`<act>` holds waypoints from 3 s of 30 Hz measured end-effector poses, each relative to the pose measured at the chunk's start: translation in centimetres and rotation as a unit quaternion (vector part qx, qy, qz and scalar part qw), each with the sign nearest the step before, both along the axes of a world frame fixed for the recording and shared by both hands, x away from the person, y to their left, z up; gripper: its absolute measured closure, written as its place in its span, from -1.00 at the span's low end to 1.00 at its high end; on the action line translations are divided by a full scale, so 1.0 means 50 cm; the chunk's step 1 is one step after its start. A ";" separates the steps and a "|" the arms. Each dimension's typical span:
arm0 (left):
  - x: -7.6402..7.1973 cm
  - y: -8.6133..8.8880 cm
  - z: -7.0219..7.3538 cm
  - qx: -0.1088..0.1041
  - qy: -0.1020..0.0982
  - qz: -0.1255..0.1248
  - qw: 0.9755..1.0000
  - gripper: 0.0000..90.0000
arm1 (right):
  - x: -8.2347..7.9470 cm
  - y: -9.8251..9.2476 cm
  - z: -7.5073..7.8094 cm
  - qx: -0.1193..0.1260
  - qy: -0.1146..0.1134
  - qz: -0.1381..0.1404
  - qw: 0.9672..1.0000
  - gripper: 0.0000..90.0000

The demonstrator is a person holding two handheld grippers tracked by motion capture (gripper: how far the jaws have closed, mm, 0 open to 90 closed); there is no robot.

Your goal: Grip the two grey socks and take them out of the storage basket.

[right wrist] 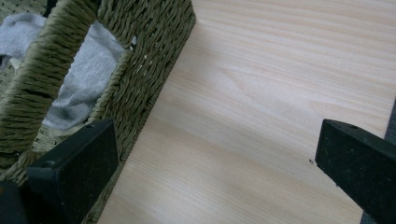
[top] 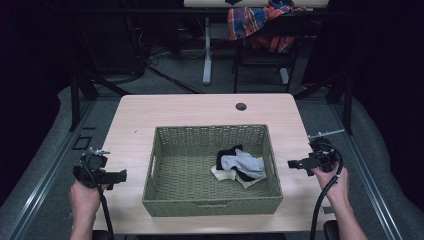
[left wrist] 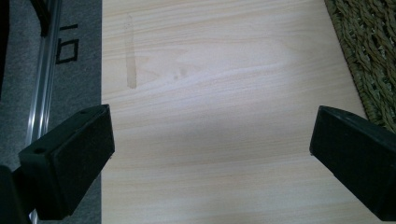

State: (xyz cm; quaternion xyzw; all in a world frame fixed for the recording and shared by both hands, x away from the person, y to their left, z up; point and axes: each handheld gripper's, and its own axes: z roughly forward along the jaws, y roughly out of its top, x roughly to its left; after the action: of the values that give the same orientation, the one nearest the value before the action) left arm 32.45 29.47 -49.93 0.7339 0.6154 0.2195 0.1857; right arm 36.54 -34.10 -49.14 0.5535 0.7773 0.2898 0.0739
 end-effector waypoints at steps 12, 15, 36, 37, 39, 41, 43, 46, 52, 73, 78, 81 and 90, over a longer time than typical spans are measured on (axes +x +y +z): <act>0.000 -0.002 -0.002 -0.004 0.003 -0.015 1.000 -1.00 | 0.022 0.005 0.011 -0.003 -0.003 0.011 1.000 -1.00; -0.004 -0.001 0.000 -0.005 0.003 -0.015 1.000 -1.00 | 0.022 0.001 0.023 0.005 -0.008 0.012 1.000 -1.00; -0.002 -0.004 -0.001 -0.008 0.004 -0.017 1.000 -1.00 | 0.024 0.077 0.137 -0.017 -0.042 0.103 0.994 -1.00; -0.002 -0.004 -0.001 -0.009 0.006 -0.017 1.000 -1.00 | 0.024 0.087 0.139 -0.020 -0.041 0.109 0.993 -1.00; -0.001 -0.004 -0.001 -0.009 0.007 -0.018 1.000 -1.00 | 0.026 0.107 0.141 -0.028 -0.040 0.126 0.991 -1.00; -0.001 -0.004 -0.002 -0.009 0.004 -0.018 1.000 -1.00 | 0.030 0.135 0.142 -0.038 -0.030 0.138 0.989 -1.00; -0.001 -0.004 -0.003 -0.009 0.004 -0.017 1.000 -1.00 | 0.033 0.150 0.143 -0.039 -0.030 0.153 0.987 -1.00; 0.000 -0.004 -0.003 -0.009 0.005 -0.017 1.000 -1.00 | 0.036 0.166 0.145 -0.043 -0.029 0.162 0.985 -1.00; -0.001 -0.003 -0.002 -0.009 0.006 -0.018 1.000 -1.00 | 0.048 0.215 0.142 -0.053 -0.023 0.192 0.980 -0.98; 0.000 -0.004 -0.003 -0.008 0.008 -0.021 1.000 -1.00 | 0.089 0.359 0.067 -0.123 0.050 0.250 0.959 -0.20; 0.000 -0.005 -0.003 -0.006 0.008 -0.021 1.000 -1.00 | 0.092 0.371 0.044 -0.143 0.065 0.249 0.956 0.00; 0.001 -0.007 -0.004 -0.006 0.009 -0.022 1.000 -1.00 | 0.098 0.375 0.026 -0.163 0.081 0.244 0.953 0.25; 0.001 -0.007 -0.004 -0.005 0.012 -0.022 1.000 -1.00 | 0.109 0.397 0.005 -0.182 0.104 0.243 0.947 0.63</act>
State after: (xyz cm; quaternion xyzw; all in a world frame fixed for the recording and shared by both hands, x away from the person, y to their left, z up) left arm 32.48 29.14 -50.15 0.7491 0.6023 0.2030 0.1871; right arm 41.97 -14.26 -48.88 0.3520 0.9311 0.0934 0.0193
